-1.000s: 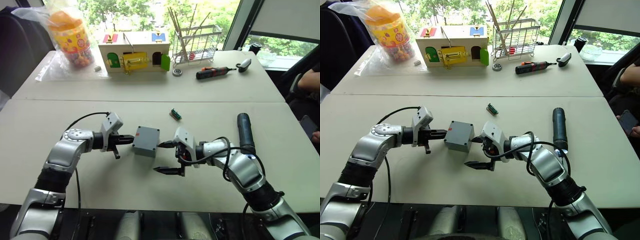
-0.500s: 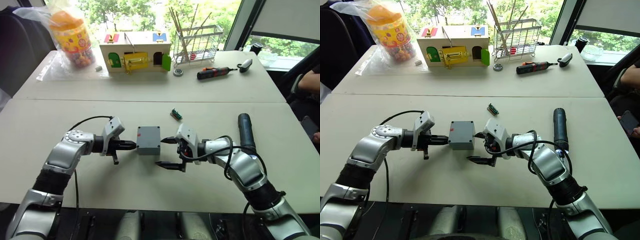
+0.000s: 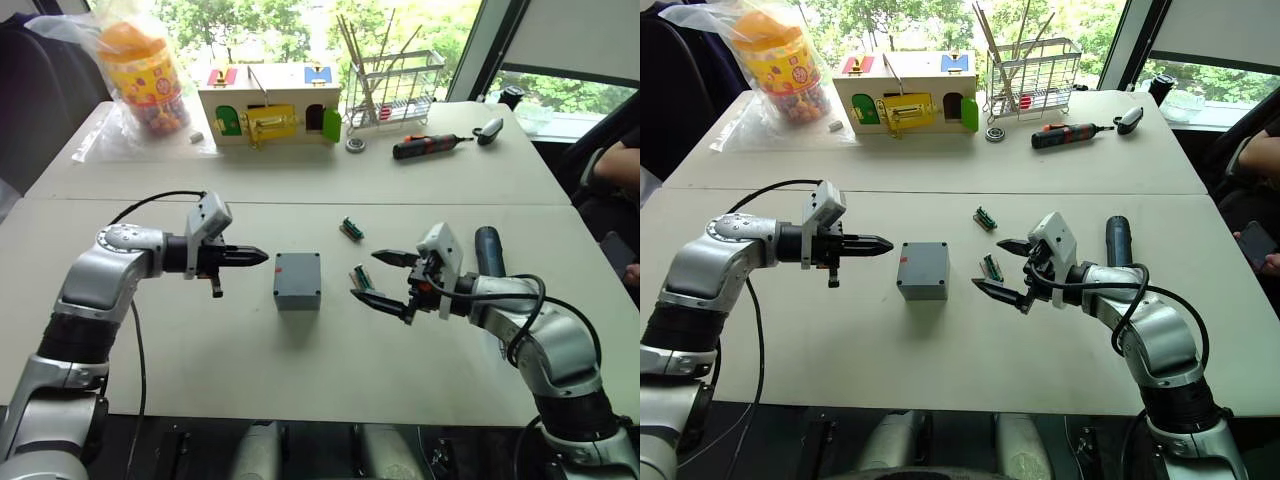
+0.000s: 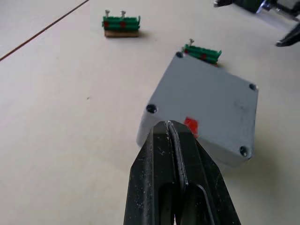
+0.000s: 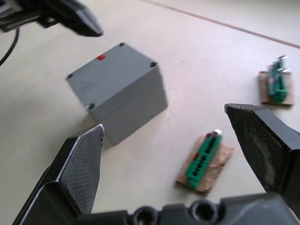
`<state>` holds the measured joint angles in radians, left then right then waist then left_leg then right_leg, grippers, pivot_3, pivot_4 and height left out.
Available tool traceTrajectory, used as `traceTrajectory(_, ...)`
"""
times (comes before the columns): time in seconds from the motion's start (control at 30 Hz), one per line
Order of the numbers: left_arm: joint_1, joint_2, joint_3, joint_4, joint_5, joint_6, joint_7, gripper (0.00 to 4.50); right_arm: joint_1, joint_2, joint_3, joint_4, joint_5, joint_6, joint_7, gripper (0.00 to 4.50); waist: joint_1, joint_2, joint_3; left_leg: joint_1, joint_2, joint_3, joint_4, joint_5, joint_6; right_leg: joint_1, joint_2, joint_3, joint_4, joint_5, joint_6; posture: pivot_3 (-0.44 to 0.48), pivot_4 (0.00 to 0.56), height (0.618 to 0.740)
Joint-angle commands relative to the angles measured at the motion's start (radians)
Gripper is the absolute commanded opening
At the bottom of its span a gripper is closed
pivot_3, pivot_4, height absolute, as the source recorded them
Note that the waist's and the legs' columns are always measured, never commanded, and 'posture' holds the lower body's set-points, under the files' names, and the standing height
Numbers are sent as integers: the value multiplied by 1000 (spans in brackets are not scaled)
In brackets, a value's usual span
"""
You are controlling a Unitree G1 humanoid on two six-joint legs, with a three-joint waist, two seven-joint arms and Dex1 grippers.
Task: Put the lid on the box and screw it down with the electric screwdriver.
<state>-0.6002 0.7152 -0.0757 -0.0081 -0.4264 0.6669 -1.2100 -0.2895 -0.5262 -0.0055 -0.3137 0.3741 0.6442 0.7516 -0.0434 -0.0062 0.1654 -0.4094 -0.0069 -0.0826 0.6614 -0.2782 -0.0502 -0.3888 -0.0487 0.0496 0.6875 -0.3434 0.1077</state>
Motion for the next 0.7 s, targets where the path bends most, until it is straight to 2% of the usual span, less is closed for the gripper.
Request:
traceTrajectory(0.03, 4, 1, -46, -67, -2, 1, -17, 0, -14, 25, 5, 82, -45, -94, -39, 4001, -1, 0, 0, 0, 0, 0, 0, 0, 0, 0, 0, 0, 0, 0, 0, 0, 150, 740)
traceTrajectory(0.13, 15, -11, -68, -77, -1, 2, -11, 0, -17, 50, 28, 130, -59, -130, -43, 3055, -3, 0, 0, 0, 0, 1, -1, 0, 0, -1, 1, 1, 0, 0, 0, 0, 150, 740)
traceTrajectory(0.2, 17, -16, -74, -77, 0, 0, -4, 0, -18, 62, 40, 149, -65, -145, -45, 2207, -1, 0, 0, 0, 1, 1, 0, 0, 0, -1, 1, 1, 0, 0, 0, 0, 150, 740)
traceTrajectory(0.7, 52, -16, -90, -117, 0, 2, 25, 0, -30, 90, 97, 210, -106, -191, -59, 2207, 0, 0, 0, 0, 0, 1, 0, 0, 0, 0, 1, 1, 0, 0, 0, 0, 150, 740)
